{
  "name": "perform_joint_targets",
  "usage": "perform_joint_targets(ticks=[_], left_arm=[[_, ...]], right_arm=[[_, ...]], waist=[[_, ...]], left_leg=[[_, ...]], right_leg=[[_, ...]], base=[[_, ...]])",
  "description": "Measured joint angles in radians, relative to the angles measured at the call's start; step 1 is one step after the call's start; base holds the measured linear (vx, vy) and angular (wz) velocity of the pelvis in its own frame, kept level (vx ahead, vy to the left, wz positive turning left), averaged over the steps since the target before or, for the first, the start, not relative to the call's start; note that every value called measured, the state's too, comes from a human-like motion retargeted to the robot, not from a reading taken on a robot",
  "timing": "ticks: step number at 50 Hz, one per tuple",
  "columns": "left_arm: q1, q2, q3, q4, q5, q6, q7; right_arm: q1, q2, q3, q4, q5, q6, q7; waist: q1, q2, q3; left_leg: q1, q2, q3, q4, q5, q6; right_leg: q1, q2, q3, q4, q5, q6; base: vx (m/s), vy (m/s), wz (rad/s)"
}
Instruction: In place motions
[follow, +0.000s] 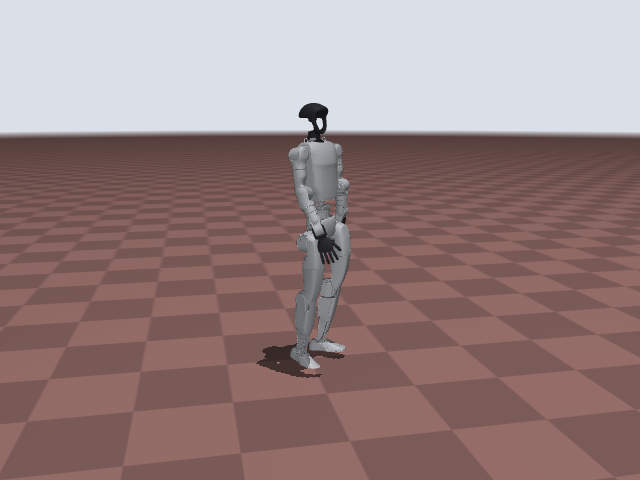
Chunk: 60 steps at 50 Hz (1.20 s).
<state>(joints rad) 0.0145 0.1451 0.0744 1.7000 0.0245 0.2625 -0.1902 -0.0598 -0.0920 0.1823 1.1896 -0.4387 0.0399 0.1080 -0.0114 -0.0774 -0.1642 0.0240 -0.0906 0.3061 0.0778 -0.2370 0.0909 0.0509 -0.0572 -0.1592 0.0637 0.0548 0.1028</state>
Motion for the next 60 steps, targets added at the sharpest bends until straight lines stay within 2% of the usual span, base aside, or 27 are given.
perform_joint_targets(ticks=[2,3,5,8,10,15,20,25,27,30,37,47,54,60], left_arm=[[0.078,0.017,0.052,-0.003,-0.043,-0.028,0.069],[0.112,0.029,0.091,-0.012,-0.075,-0.051,0.073],[0.165,0.046,0.169,-0.042,-0.133,-0.076,0.032],[0.157,0.051,0.24,-0.037,-0.18,-0.046,-0.024],[0.129,0.052,0.265,-0.025,-0.189,-0.021,-0.002],[0.109,0.014,0.207,-0.104,-0.167,-0.05,0.002],[0.068,-0.04,0.133,-0.186,-0.111,-0.057,-0.05],[0.04,-0.059,0.03,-0.234,-0.008,-0.07,-0.048],[0.031,-0.039,-0.042,-0.257,0.047,-0.075,-0.039],[0.024,-0.017,-0.087,-0.294,0.12,-0.091,-0.037],[0.027,-0.009,-0.039,-0.261,0.066,-0.087,-0.037],[0.023,-0.024,0.085,-0.142,-0.072,-0.041,-0.089],[0.016,-0.025,0.058,-0.165,-0.033,-0.05,-0.06],[0.003,-0.036,0.036,-0.193,-0.005,-0.057,-0.089]], right_arm=[[-0.041,-0.014,0.011,-0.073,-0.019,-0.019,0.03],[-0.061,-0.02,0.027,-0.118,-0.021,-0.028,0.045],[-0.107,-0.037,0.061,-0.206,-0.018,-0.047,0.081],[-0.153,-0.058,0.074,-0.291,-0.019,-0.066,0.124],[-0.152,-0.059,0.063,-0.307,-0.014,-0.057,0.113],[-0.058,-0.052,-0.001,-0.221,0.057,-0.061,0.091],[0.015,-0.033,-0.034,-0.012,0.001,-0.063,0.116],[0.033,-0.031,-0.016,0.326,-0.1,-0.003,0.09],[0.046,-0.034,-0.041,0.414,-0.098,0.031,0.093],[0.089,-0.036,-0.085,0.472,-0.044,0.056,0.066],[0.165,-0.06,-0.164,0.425,0.018,0.036,0.05],[0.097,-0.079,-0.163,0.371,-0.004,0.086,0.129],[0.066,-0.043,-0.122,0.25,0.003,0.037,0.166],[0.056,-0.021,-0.083,0.195,-0.002,0.004,0.181]], waist=[[0.036,-0.011,-0.028],[0.043,-0.021,-0.028],[0.03,-0.028,-0.001],[-0.027,-0.013,0.053],[-0.048,-0.01,0.075],[-0.003,-0.01,0.056],[0.024,-0.003,0.062],[0.129,0.011,0.06],[0.001,0.03,0.044],[0.005,0.038,0.053],[-0.039,0.056,0.053],[-0.055,0.07,0.063],[-0.062,0.069,0.073],[-0.042,0.065,0.069]], left_leg=[[-0.026,0.016,0.003,0.005,0.012,-0.013],[-0.031,0.018,0.01,0.006,0.014,-0.019],[-0.027,0.019,0.016,0.004,0.022,-0.023],[-0.025,0.028,-0.012,0.002,0.046,-0.032],[-0.027,0.032,-0.026,-0.002,0.063,-0.039],[-0.05,0.034,-0.047,-0.016,0.099,-0.057],[-0.059,0.031,-0.057,-0.034,0.135,-0.069],[-0.1,0.064,0.071,-0.026,0.176,-0.076],[-0.087,0.044,-0.063,-0.036,0.161,-0.086],[-0.089,0.044,-0.052,-0.043,0.173,-0.084],[-0.096,0.048,-0.043,-0.048,0.188,-0.082],[-0.08,0.051,-0.007,-0.052,0.187,-0.069],[-0.076,0.05,-0.006,-0.052,0.202,-0.069],[-0.075,0.046,-0.014,-0.049,0.215,-0.065]], right_leg=[[-0.016,-0.023,-0.071,-0.018,0.013,0.02],[-0.023,-0.021,-0.113,-0.016,0.014,0.007],[-0.033,-0.002,-0.034,-0.011,0.012,-0.009],[-0.013,-0.001,-0.09,-0.016,0.009,-0.012],[-0.002,0.0,-0.107,-0.017,0.004,-0.01],[-0.006,0.001,-0.141,-0.023,-0.006,-0.015],[-0.007,0.001,-0.162,-0.029,-0.008,-0.019],[-0.032,0.011,-0.035,-0.033,0.014,-0.024],[-0.028,0.001,-0.169,-0.034,-0.002,-0.017],[-0.036,0.002,-0.164,-0.031,0.0,-0.017],[-0.057,0.004,-0.152,-0.026,0.003,-0.017],[-0.083,0.013,-0.106,-0.016,0.02,-0.019],[-0.083,0.012,-0.103,-0.017,0.025,-0.02],[-0.076,0.009,-0.113,-0.019,0.024,-0.02]], base=[[-0.06,-0.21,0.01],[-0.16,-0.23,-0.12],[-0.26,-0.22,0.02],[-0.33,-0.09,0.69],[-0.25,-0.06,0.88],[0.01,-0.02,0.51],[-0.08,0.03,0.13],[-0.03,0.06,-0.84],[-0.05,0.03,2.02],[-0.07,0.01,0.07],[-0.05,0.03,-0.16],[-0.01,0.03,-0.35],[0.0,0.0,0.0],[0.03,0.02,0.03]])
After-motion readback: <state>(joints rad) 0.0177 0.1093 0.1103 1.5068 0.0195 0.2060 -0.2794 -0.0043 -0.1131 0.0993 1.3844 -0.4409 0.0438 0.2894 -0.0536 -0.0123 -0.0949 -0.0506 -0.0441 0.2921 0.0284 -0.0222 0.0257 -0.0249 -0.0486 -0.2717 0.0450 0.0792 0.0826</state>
